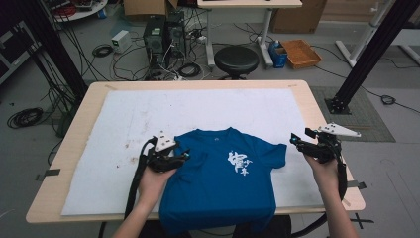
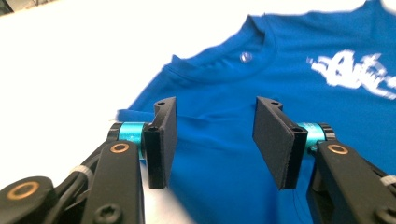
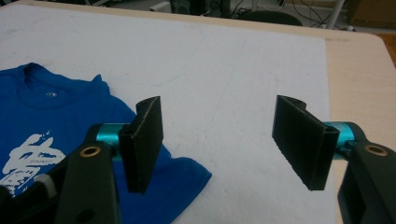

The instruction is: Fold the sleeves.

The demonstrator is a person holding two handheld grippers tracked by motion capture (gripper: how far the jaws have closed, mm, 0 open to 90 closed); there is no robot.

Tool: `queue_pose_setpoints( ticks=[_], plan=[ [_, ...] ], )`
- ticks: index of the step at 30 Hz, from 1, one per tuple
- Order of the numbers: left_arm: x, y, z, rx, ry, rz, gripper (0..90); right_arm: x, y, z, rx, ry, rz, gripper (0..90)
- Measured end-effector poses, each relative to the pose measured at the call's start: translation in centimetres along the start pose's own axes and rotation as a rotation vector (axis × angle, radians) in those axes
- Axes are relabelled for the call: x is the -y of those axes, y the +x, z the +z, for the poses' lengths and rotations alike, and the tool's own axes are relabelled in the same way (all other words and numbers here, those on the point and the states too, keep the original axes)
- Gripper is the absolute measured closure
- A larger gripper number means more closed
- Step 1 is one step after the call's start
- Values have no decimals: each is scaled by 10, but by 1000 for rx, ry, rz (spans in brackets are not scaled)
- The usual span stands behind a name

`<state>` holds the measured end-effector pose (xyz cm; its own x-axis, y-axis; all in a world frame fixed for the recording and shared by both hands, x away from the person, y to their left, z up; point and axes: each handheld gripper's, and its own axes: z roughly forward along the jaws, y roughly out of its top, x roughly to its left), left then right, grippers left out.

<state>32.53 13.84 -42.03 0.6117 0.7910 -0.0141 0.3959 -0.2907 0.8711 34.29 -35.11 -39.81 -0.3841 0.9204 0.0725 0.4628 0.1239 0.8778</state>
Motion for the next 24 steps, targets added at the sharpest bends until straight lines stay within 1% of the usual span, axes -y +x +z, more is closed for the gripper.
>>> queue_pose_setpoints(
  ticks=[1, 2, 3, 4, 5, 6, 7, 8, 9, 11, 12, 13, 14, 15, 16, 18, 19, 21, 22, 23, 24],
  plan=[
    [0, 4, -6, 1, -21, -6, 499, 2, 1, 1, 1, 11, 4, 443],
    [0, 8, -13, 1, -37, -15, 499, 2, 1, 1, 1, 11, 4, 443],
    [1, 12, -19, 2, -50, -25, 499, 6, 3, 4, 11, 34, 31, 488],
    [2, 19, -31, -7, -73, -43, 499, 8, 4, 5, 11, 40, 40, 509],
    [3, 23, -37, -10, -82, -48, 499, 11, 5, 7, 12, 49, 49, 529],
    [3, 23, -37, -10, -82, -48, 499, 13, 6, 9, 17, 57, 49, 539],
    [5, 31, -46, -10, -108, -67, 499, 15, 7, 12, 19, 70, 51, 556],
    [6, 36, -49, -13, -121, -76, 499, 16, 7, 16, 26, 76, 53, 579],
    [6, 36, -49, -13, -121, -76, 499, 17, 7, 20, 22, 87, 64, 604],
    [8, 43, -55, -15, -133, -89, 500, 19, 6, 29, 23, 116, 76, 633],
    [8, 46, -57, -16, -139, -94, 500, 19, 6, 29, 23, 116, 76, 633],
    [9, 49, -59, -15, -146, -97, 499, 21, 5, 37, 43, 149, 72, 659],
    [10, 51, -61, -13, -147, -99, 499, 21, 5, 37, 43, 149, 72, 659],
    [11, 52, -62, -10, -151, -102, 499, 22, 5, 40, 46, 165, 75, 663],
    [12, 55, -63, -5, -157, -104, 499, 23, 3, 45, 48, 190, 102, 663],
    [12, 55, -64, -5, -157, -102, 499, 24, 2, 48, 37, 193, 107, 667],
    [12, 56, -64, -4, -162, -110, 499, 24, 2, 50, 37, 206, 110, 686],
    [11, 57, -65, 0, -165, -110, 499, 25, 3, 52, 27, 222, 104, 729],
    [11, 57, -65, 1, -165, -108, 499, 25, 3, 52, 27, 222, 104, 729],
    [10, 56, -66, 7, -167, -108, 499, 26, 5, 53, 23, 237, 96, 794],
    [10, 56, -65, 9, -168, -106, 499, 26, 4, 54, 15, 237, 87, 840]
  ],
)
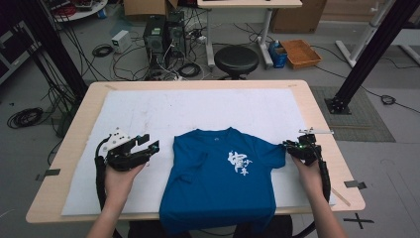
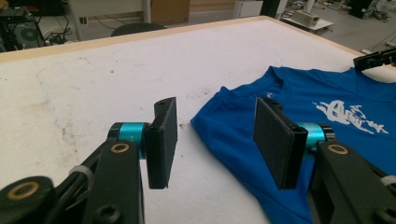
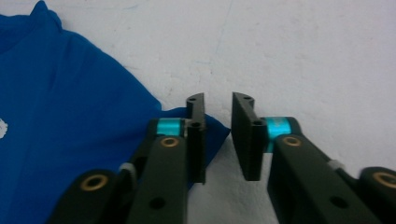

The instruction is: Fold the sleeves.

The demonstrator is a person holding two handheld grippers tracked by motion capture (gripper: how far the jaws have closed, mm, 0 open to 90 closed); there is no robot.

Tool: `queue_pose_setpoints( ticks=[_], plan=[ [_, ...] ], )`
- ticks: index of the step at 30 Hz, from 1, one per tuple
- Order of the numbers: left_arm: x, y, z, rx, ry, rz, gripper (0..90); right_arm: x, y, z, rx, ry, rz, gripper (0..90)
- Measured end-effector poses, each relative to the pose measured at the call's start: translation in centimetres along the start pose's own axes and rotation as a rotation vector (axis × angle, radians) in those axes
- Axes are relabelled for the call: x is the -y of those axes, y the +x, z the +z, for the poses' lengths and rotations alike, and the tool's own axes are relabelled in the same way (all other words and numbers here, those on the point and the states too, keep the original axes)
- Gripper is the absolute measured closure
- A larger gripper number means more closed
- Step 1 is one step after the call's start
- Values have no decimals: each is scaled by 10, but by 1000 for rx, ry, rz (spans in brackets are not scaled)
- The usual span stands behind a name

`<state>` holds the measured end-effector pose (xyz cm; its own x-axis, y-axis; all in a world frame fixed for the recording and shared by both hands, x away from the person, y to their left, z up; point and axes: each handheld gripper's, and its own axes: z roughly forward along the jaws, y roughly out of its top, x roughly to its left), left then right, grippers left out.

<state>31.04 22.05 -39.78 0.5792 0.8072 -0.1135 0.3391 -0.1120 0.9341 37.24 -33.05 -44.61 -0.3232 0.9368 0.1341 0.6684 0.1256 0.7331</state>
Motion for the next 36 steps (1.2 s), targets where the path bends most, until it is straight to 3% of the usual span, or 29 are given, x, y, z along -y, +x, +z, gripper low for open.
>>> queue_pose_setpoints(
  ticks=[2, 11, 14, 18, 19, 20, 22, 23, 24, 26, 30, 31, 34, 35, 36],
  plan=[
    [0, -1, 0, 1, 0, 1, 499, 0, 1, -1, -7, -7, -4, 889],
    [-1, -1, 0, 3, -2, 1, 499, -6, 10, -18, 5, -76, -55, 894],
    [-1, 0, 0, 5, -1, -1, 499, -10, 20, -24, 1, -101, -67, 894],
    [-1, -1, 1, 8, -1, -1, 500, -25, 54, -34, 10, -125, -162, 894],
    [-1, -1, 0, 9, -2, 1, 500, -25, 54, -34, 10, -125, -162, 894],
    [-1, -1, 0, 11, -1, 3, 500, -29, 70, -35, 19, -124, -197, 894],
    [-2, -2, -1, 14, -6, 0, 500, -33, 84, -35, 24, -118, -231, 894],
    [-2, -2, -1, 14, -6, 0, 500, -33, 84, -35, 24, -118, -231, 894],
    [-2, -2, -1, 17, -4, 5, 500, -35, 97, -34, 31, -107, -253, 894],
    [-2, -3, 0, 18, -7, 2, 500, -37, 111, -32, 44, -101, -288, 894],
    [-2, -4, 1, 25, 2, 5, 500, -36, 128, -26, 53, -88, -327, 894],
    [-2, -4, 1, 24, 1, 6, 499, -35, 142, -20, 55, -79, -355, 893],
    [-2, -4, 2, 29, 2, 7, 500, -31, 159, -11, 56, -65, -411, 893],
    [-2, -5, 3, 30, 3, 6, 500, -31, 159, -11, 56, -65, -411, 893],
    [-2, -5, 3, 32, 5, 5, 500, -29, 169, -5, 49, -53, -436, 893]
  ],
)
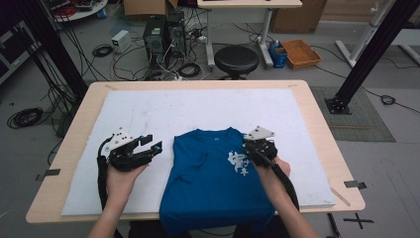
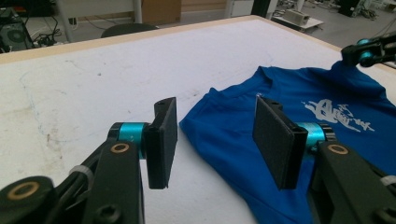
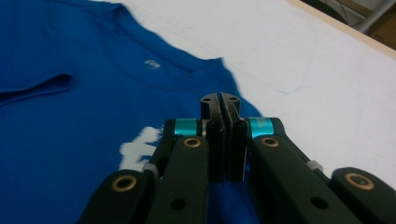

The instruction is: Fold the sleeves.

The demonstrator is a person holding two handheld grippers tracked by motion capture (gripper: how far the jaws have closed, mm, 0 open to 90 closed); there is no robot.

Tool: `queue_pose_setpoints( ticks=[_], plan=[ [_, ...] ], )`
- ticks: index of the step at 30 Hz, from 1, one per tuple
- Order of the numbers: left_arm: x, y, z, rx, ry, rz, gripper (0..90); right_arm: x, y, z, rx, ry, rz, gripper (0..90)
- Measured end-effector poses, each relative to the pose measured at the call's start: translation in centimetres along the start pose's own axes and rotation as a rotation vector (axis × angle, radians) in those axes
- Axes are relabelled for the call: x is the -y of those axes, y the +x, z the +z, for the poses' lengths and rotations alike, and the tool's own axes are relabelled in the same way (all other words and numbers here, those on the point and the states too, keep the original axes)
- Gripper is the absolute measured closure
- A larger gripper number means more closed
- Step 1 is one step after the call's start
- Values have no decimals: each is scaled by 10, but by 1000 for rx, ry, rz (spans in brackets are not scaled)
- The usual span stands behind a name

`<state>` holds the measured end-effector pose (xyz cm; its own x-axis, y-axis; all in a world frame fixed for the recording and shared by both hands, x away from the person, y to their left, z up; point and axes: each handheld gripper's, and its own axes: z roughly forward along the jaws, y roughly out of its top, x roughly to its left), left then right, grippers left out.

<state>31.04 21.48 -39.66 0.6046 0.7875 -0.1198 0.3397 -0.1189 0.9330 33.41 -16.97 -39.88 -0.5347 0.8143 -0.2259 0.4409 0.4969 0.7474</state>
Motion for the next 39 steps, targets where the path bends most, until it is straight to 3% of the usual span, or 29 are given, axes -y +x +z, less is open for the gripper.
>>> queue_pose_setpoints(
  ticks=[3, 5, 9, 13, 14, 16, 17, 19, 20, 21, 22, 28, 31, 32, 35, 39],
  plan=[
    [1, -1, 1, 1, 4, 2, 500, -2, 14, 8, -24, 13, -30, 884],
    [1, -1, 2, 3, 8, 2, 499, -3, 19, 13, -44, 19, -42, 810],
    [1, -1, 2, 4, 8, 7, 500, -1, 16, 11, -62, -10, -38, 755],
    [1, -1, 3, 3, 9, 4, 500, 9, -13, -8, -55, -64, 52, 742],
    [1, -1, 3, 3, 8, 5, 500, 19, -33, -19, -57, -84, 124, 740],
    [1, -1, 3, 4, 5, 0, 500, 30, -50, -26, -60, -97, 193, 737],
    [1, -1, 3, 4, 5, 0, 500, 30, -50, -26, -60, -97, 193, 737],
    [1, -2, 4, 8, 7, 4, 499, 48, -65, -29, -79, -76, 273, 736],
    [1, -2, 4, 8, 7, 4, 500, 48, -65, -29, -79, -76, 273, 736],
    [1, -2, 4, 6, 8, 6, 499, 59, -71, -28, -102, -56, 335, 711],
    [1, -3, 5, 10, 9, 4, 499, 59, -71, -28, -102, -56, 335, 711],
    [1, -2, 5, 11, 8, 3, 499, 80, -78, -21, -156, -8, 450, 707],
    [1, -2, 5, 10, 8, 0, 500, 82, -78, -18, -176, -6, 456, 714],
    [1, -2, 5, 11, 9, 2, 500, 82, -75, -16, -180, 3, 445, 790],
    [1, -3, 5, 12, 9, 6, 499, 81, -71, -15, -171, 7, 427, 862],
    [1, -3, 5, 11, 8, 4, 500, 73, -59, -24, -142, -20, 354, 893]
  ],
)
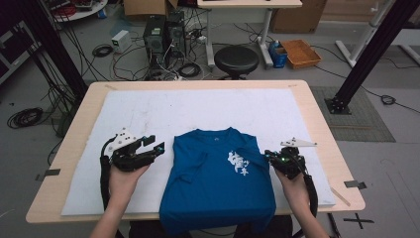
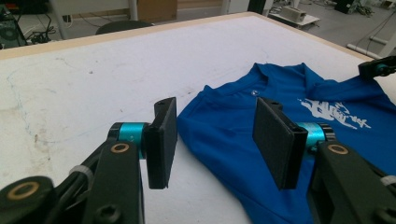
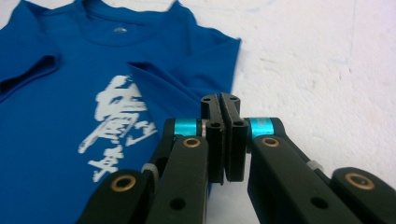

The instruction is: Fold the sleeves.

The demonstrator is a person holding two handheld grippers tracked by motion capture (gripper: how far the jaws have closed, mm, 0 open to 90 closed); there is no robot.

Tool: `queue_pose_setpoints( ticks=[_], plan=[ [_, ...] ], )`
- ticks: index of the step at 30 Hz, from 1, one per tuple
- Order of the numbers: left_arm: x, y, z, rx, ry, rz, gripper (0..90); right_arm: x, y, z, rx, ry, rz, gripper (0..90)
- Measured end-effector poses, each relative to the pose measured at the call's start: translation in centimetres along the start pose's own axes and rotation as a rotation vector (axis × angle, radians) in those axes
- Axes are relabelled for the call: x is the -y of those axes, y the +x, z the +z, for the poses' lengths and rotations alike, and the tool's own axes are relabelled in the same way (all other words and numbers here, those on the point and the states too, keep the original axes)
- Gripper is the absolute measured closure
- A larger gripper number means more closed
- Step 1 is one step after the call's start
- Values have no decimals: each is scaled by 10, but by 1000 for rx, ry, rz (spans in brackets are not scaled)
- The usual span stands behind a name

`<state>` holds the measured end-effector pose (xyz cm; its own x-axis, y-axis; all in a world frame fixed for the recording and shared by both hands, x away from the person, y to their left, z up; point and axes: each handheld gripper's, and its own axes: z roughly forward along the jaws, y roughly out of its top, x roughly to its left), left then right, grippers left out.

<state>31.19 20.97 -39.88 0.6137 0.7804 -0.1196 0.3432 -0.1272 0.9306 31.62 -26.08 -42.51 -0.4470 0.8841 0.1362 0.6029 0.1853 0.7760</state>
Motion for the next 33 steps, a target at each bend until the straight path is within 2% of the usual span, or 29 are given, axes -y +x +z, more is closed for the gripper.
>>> queue_pose_setpoints(
  ticks=[2, 3, 4, 5, 8, 10, 11, 12, 13, 14, 15, 16, 17, 19, 21, 22, 23, 24, 25, 26, 28, 33],
  plan=[
    [0, 0, 0, 1, 1, 1, 499, -1, 9, -3, 7, -12, -43, 893],
    [0, 0, 0, 2, 0, 1, 499, -1, 9, -3, 7, -12, -43, 893],
    [0, -1, 0, 2, -2, 0, 499, -1, 20, -5, 8, -18, -93, 893],
    [0, -1, 0, 2, -2, 0, 500, -1, 20, -5, 8, -18, -93, 893],
    [0, 0, 0, 0, 1, 2, 500, 2, 36, -5, -3, -13, -171, 893],
    [0, 0, 0, 0, 2, 2, 500, 5, 50, -4, -19, 10, -239, 892],
    [0, 0, 0, 0, 2, 3, 500, 10, 61, -4, -39, 30, -298, 891],
    [0, 0, 0, 0, 2, 3, 500, 12, 65, -4, -49, 41, -331, 890],
    [0, 0, 0, 0, 0, 2, 500, 12, 65, -4, -49, 41, -331, 890],
    [0, 0, 0, 0, 0, 0, 500, 17, 70, -6, -61, 60, -380, 867],
    [0, 0, 0, -1, 2, -1, 499, 20, 71, -6, -72, 65, -392, 838],
    [0, 0, 0, -1, 2, -1, 500, 20, 71, -6, -72, 65, -392, 838],
    [0, 0, 1, 2, 2, -3, 500, 22, 72, -7, -95, 74, -395, 767],
    [0, 0, 1, 2, 3, -1, 499, 23, 71, -8, -106, 74, -401, 747],
    [0, -1, 1, 4, 3, 0, 499, 23, 70, -10, -120, 57, -399, 720],
    [0, -1, 1, 3, 2, 2, 499, 22, 67, -15, -132, 21, -398, 707],
    [0, -1, 1, 3, 2, -1, 499, 20, 66, -18, -121, -1, -388, 709],
    [0, -1, 1, 3, 2, -1, 500, 20, 66, -18, -121, -1, -388, 709],
    [0, -1, 1, 0, -1, -7, 499, 14, 58, -19, -100, -35, -342, 717],
    [0, -1, 1, 0, -1, -7, 499, 10, 54, -17, -89, -32, -311, 718],
    [1, -1, 1, -1, 3, -3, 499, 6, 49, -11, -71, -20, -280, 718],
    [1, -1, 2, 2, 5, -5, 500, 9, 54, 6, -32, 24, -286, 718]
  ],
)
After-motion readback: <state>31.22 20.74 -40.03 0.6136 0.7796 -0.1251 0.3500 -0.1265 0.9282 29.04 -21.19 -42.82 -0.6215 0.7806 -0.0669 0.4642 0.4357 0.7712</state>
